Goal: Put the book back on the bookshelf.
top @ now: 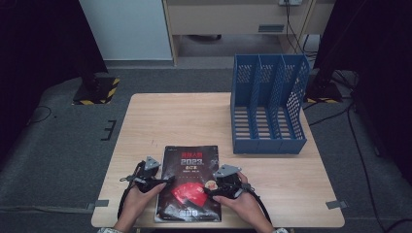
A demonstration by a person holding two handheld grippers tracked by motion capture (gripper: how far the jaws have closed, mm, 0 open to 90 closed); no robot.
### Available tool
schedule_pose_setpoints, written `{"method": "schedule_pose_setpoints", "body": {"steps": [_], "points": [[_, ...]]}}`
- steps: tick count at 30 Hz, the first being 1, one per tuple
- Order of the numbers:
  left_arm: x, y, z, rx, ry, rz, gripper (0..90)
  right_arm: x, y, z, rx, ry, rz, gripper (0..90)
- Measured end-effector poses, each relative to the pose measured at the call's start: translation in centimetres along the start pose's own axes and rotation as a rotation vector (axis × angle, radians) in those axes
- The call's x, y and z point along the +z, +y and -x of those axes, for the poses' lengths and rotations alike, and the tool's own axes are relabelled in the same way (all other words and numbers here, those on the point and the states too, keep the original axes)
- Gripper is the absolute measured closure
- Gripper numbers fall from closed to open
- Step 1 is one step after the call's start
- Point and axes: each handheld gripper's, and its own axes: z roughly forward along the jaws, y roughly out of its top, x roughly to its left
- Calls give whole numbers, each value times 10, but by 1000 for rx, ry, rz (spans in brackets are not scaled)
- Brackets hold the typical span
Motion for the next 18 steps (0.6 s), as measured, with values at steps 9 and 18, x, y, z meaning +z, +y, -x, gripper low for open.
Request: {"method": "schedule_pose_setpoints", "body": {"steps": [9, 18], "points": [[0, 2, 3, -73, -18, 25, 272, 0, 0, -2, 5, -8, -1, 165], [-4, 1, -2, -132, -49, 59, 346, 0, 0, -2, 6, -9, -2, 165]]}}
